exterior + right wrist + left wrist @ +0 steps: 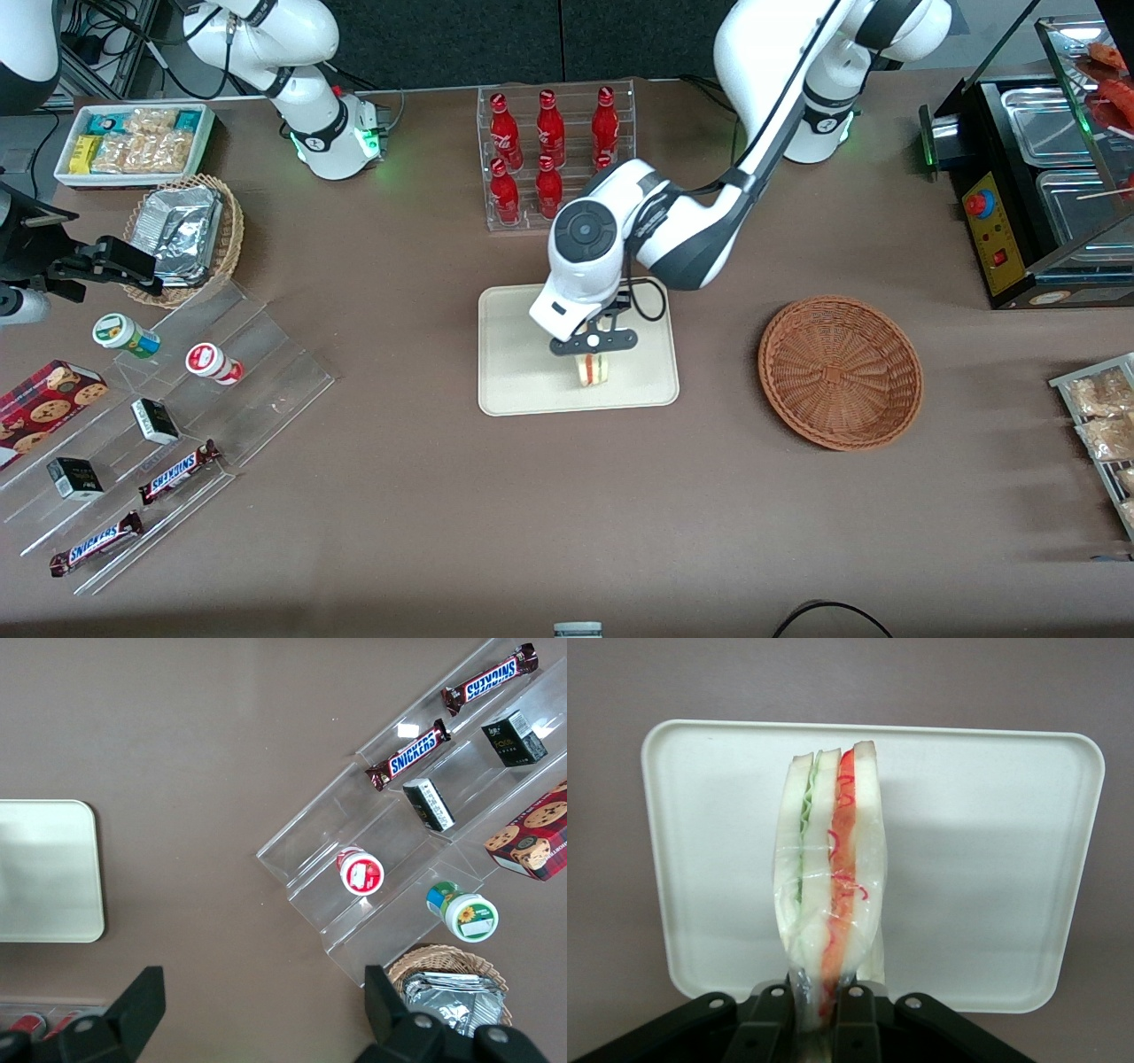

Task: Place sandwich from basket to tray
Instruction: 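Lower the sandwich onto the tray with the left gripper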

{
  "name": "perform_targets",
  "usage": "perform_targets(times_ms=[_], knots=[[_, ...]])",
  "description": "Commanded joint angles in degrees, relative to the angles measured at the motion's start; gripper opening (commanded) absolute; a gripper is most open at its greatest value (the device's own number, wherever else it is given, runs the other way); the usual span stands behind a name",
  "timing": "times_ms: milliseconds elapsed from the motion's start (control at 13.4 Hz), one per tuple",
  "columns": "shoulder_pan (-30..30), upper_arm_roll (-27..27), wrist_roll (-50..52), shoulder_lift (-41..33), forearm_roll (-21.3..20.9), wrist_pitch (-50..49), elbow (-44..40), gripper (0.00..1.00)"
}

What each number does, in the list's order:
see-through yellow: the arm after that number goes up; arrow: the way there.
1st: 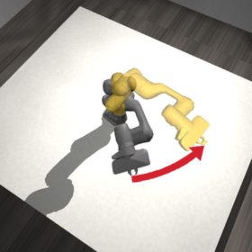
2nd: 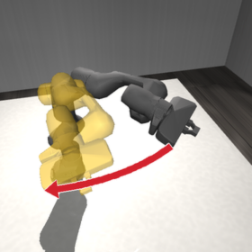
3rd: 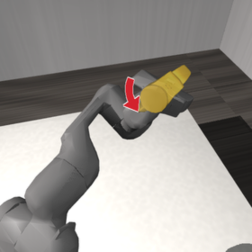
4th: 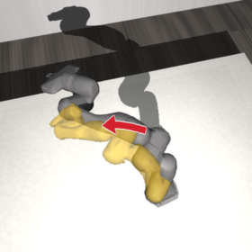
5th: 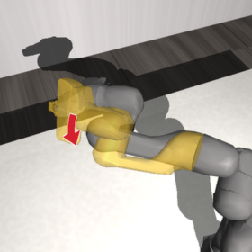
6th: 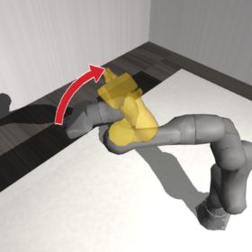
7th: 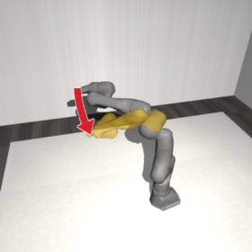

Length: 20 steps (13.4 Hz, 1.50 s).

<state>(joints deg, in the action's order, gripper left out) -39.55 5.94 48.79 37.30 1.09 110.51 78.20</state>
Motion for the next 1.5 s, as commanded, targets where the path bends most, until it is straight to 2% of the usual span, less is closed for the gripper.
perform_targets(times_ms=[0, 449, 1422], knots=[[-1.9, -0.8, 0.3, 4.7, -0.4, -1.3, -6.0, 0.00], [-2.6, -0.8, -4.1, 7.6, -3.0, -1.3, -6.0, 0.00], [-3.9, -0.8, -4.8, 8.2, -3.2, -0.3, -2.0, 0.01]])
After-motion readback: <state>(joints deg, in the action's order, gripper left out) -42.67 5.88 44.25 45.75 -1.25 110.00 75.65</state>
